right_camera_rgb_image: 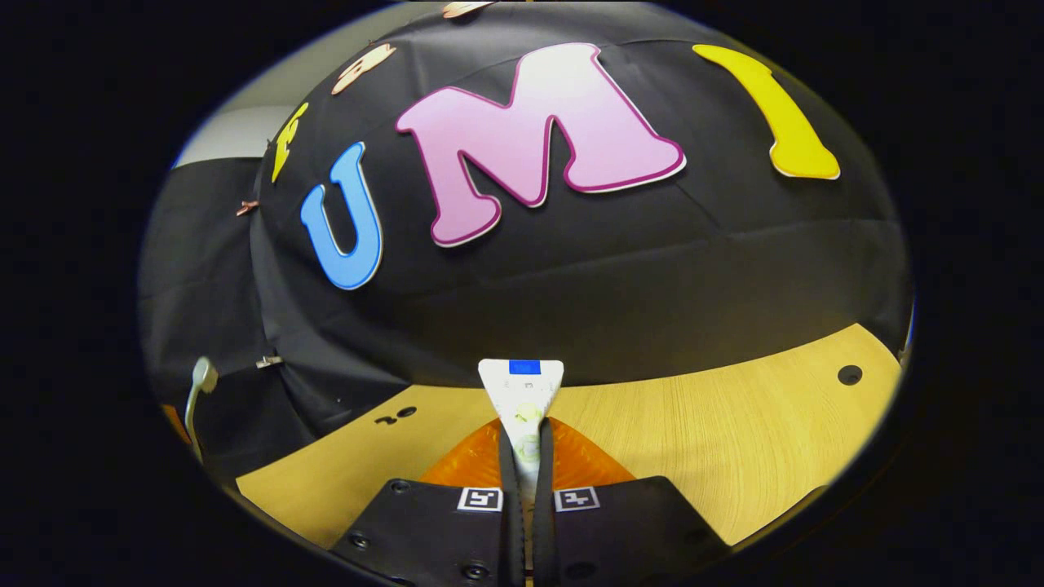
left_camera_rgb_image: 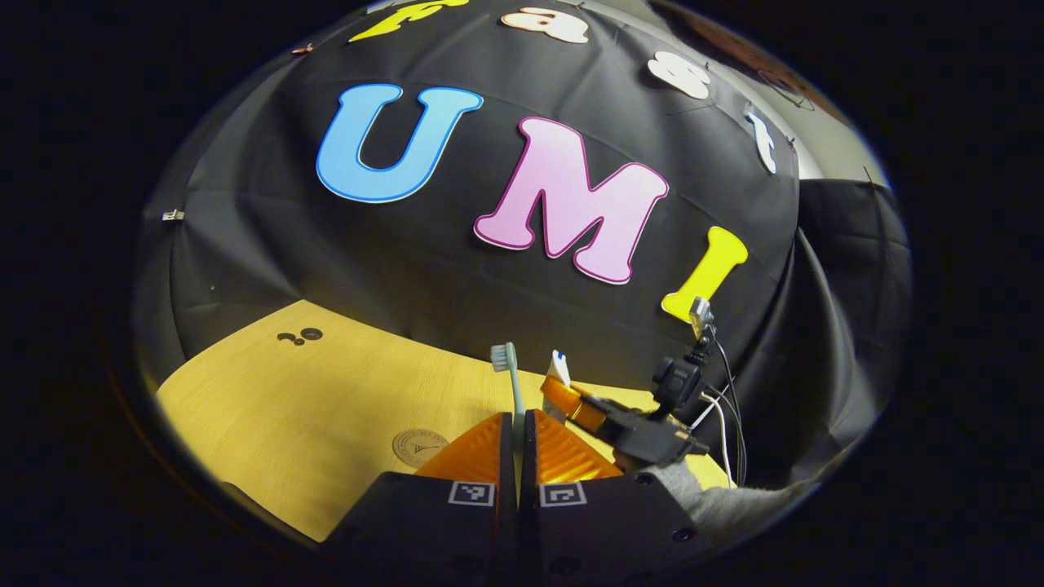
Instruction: Put the toothbrush and toothpaste on the desktop into the cup, then pick up the cup and place it on the coaster on the desktop.
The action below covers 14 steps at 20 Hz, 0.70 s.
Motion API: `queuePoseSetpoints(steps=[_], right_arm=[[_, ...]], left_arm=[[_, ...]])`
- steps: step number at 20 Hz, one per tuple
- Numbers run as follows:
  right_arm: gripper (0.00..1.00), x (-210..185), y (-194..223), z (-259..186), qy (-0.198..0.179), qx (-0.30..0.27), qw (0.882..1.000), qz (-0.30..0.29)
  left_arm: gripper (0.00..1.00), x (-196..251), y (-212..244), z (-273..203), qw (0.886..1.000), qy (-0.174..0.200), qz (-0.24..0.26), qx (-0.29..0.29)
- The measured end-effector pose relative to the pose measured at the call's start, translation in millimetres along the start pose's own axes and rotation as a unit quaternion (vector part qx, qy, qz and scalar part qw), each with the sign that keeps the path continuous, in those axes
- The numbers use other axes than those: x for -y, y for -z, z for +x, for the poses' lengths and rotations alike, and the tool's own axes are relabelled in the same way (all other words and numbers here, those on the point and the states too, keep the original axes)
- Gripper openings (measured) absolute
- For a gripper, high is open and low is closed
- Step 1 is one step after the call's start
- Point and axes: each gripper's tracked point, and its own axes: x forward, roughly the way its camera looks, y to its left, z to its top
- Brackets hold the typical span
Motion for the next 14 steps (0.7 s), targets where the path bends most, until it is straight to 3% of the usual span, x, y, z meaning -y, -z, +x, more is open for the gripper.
queuePoseSetpoints(steps=[4, 10, 12, 13, 14], right_arm=[[0.08, 3, 18, -5, 0.013, -0.005, 1.000, -0.014], [0.17, 3, 27, -14, 0.013, -0.026, 0.999, -0.014], [0.21, 8, 40, -17, 0.021, -0.046, 0.999, -0.011], [0.31, 9, 43, -21, 0.020, -0.055, 0.998, -0.005], [0.26, 10, 41, -22, 0.022, -0.047, 0.999, -0.001]], left_arm=[[0.06, 5, -5, 20, 1.000, 0.005, -0.003, 0.018], [0.06, 8, -6, 47, 0.999, 0.008, -0.014, 0.035], [0.06, 11, -9, 54, 0.999, 0.010, -0.019, 0.041], [0.06, 13, -10, 59, 0.999, 0.010, -0.021, 0.043], [0.06, 14, -11, 63, 0.999, 0.010, -0.022, 0.046]])
